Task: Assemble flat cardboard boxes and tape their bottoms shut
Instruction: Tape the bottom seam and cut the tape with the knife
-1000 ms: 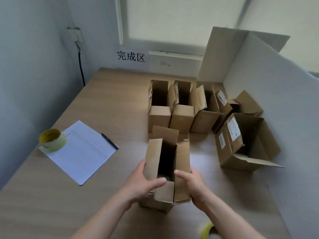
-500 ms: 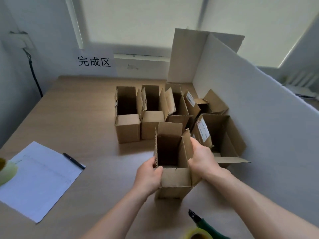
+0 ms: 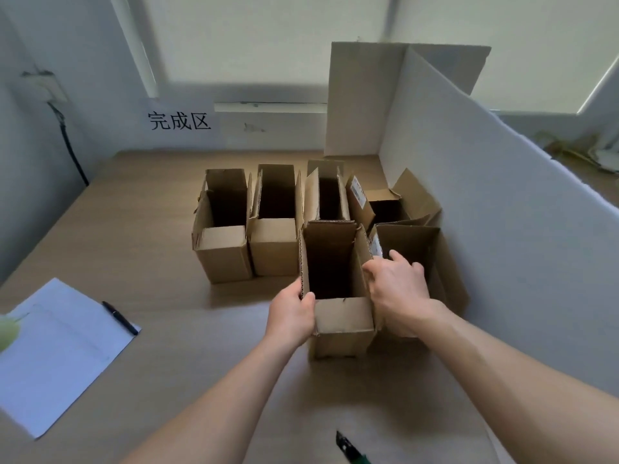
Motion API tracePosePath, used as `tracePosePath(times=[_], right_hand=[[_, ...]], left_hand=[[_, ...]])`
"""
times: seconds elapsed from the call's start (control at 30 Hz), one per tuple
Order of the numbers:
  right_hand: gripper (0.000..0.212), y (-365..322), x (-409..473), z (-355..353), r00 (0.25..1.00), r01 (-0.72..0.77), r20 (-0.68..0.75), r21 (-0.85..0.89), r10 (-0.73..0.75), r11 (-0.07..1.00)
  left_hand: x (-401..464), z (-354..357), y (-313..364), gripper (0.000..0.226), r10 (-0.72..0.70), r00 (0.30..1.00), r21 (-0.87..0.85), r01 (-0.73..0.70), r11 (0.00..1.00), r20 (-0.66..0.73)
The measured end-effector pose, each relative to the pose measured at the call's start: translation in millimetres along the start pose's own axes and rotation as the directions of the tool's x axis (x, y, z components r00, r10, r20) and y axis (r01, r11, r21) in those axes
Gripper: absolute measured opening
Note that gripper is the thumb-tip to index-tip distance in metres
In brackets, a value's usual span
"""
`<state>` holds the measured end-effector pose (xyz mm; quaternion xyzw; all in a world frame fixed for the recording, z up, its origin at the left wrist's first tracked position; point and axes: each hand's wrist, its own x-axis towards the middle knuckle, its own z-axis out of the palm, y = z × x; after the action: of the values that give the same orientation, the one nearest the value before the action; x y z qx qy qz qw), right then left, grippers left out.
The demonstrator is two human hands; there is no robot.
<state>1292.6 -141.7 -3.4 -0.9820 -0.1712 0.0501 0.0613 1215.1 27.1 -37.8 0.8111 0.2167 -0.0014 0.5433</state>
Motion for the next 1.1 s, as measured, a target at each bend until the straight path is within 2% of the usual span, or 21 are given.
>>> tracePosePath(times=[0.07,0.13,0.2,0.23,0.37,0.53,0.6,0.7,0.87,1.1], right_hand=[[0.032,12.4,5.6,3.1,0.999,-0.022,-0.04,0.123,0.028,0.992],[0.033,21.1,10.3,6.2,0.995,-0.014,-0.089,0.2,0.032,0.98],[0.034,25.7,11.0,8.7,0.993,0.018,-0.121,0.244,0.012,0.97],[0.033,26.8,10.1,9.4,0.991,0.04,-0.133,0.243,-0.008,0.969],[0.035,15.1,4.2,3.6,0.98,0.121,-0.173,0.129,-0.097,0.984],[0.031,-42.0,-18.0,-11.7,0.899,0.372,-0.291,0.11,-0.328,0.922],[0.029,-74.4,-35.0,-13.4,0.858,0.457,-0.312,0.103,-0.408,0.883],[0.028,-131.2,-65.2,-10.5,0.795,0.569,-0.291,0.057,-0.531,0.82],[0.027,-235.2,-129.8,11.6,0.655,0.739,-0.206,-0.028,-0.727,0.673],[0.026,-383.8,-261.0,51.2,0.486,0.869,-0.089,-0.057,-0.87,0.491]], left_hand=[[7.3,4.8,4.2,0.034,-0.029,0.999,-0.046,0.029,0.999,-0.019],[11.1,8.9,6.5,0.033,-0.112,0.994,-0.213,0.108,0.971,-0.006],[7.3,11.8,5.4,0.045,-0.181,0.983,-0.336,0.17,0.926,-0.002],[3.9,12.3,3.1,0.051,-0.193,0.981,-0.325,0.175,0.929,-0.022],[-14.5,1.2,-4.7,0.049,-0.093,0.986,-0.074,0.083,0.994,-0.137],[-52.4,-39.9,-8.1,0.039,0.088,0.983,0.164,-0.061,0.985,-0.163],[-75.5,-65.5,-16.2,0.039,0.188,0.965,0.357,-0.112,0.927,-0.184],[-122.5,-111.7,-40.3,0.034,0.354,0.916,0.625,-0.166,0.763,-0.189],[-212.3,-195.4,-101.8,0.025,0.317,0.903,0.766,0.021,0.642,-0.29],[-378.5,-299.9,-190.6,0.029,0.188,0.839,0.722,0.299,0.624,-0.51]])
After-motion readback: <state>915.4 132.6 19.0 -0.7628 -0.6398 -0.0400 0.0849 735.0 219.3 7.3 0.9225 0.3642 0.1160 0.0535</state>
